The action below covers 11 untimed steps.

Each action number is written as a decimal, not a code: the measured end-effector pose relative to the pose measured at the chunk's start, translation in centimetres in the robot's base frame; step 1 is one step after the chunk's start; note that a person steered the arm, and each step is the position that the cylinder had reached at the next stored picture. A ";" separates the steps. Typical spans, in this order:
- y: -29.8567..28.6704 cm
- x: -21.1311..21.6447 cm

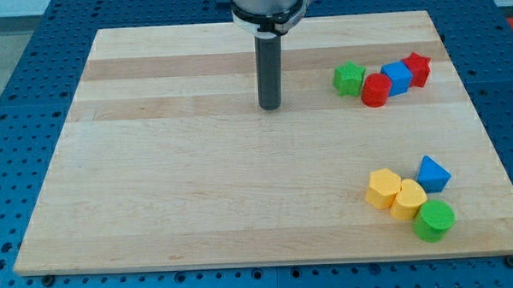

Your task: Move the green star down a bit

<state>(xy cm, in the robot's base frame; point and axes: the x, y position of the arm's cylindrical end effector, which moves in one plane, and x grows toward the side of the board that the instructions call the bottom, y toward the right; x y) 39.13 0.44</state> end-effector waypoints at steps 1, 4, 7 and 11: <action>0.0 0.0; 2.8 9.4; 4.3 0.7; 17.9 -10.6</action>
<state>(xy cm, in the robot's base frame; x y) 28.53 18.30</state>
